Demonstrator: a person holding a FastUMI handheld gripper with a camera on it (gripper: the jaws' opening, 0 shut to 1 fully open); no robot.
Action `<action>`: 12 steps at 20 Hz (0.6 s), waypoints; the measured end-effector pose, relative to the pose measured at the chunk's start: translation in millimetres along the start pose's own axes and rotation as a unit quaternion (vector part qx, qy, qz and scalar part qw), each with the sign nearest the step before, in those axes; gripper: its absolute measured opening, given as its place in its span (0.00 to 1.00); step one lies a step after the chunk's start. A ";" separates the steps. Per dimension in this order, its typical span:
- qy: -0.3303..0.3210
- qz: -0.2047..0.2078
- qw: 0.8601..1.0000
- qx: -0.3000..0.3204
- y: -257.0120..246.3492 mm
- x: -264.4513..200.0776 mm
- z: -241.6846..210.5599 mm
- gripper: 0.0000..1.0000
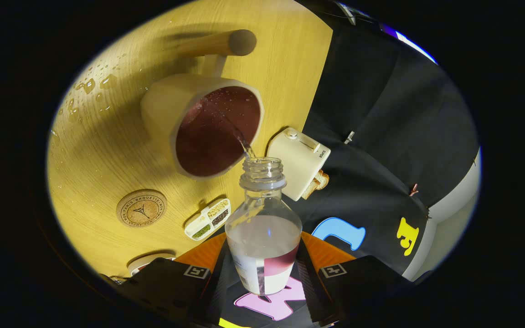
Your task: Take the bottle from table, then pour the juice into the cup, finally place the bottle on the coaster
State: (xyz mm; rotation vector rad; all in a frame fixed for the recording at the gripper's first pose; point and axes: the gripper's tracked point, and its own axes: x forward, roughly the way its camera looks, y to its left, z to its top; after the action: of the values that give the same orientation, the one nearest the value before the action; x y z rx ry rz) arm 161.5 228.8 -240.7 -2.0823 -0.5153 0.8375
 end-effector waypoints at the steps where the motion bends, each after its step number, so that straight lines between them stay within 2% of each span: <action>1: -0.002 0.001 1.000 -0.009 0.2 -1.1 0.8 0.73; 12: -0.009 0.019 0.998 -0.051 6.7 -5.9 3.0 0.73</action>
State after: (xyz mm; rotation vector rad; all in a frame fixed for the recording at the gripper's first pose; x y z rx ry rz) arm 155.7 222.8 -245.1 -2.1860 -0.5390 0.8680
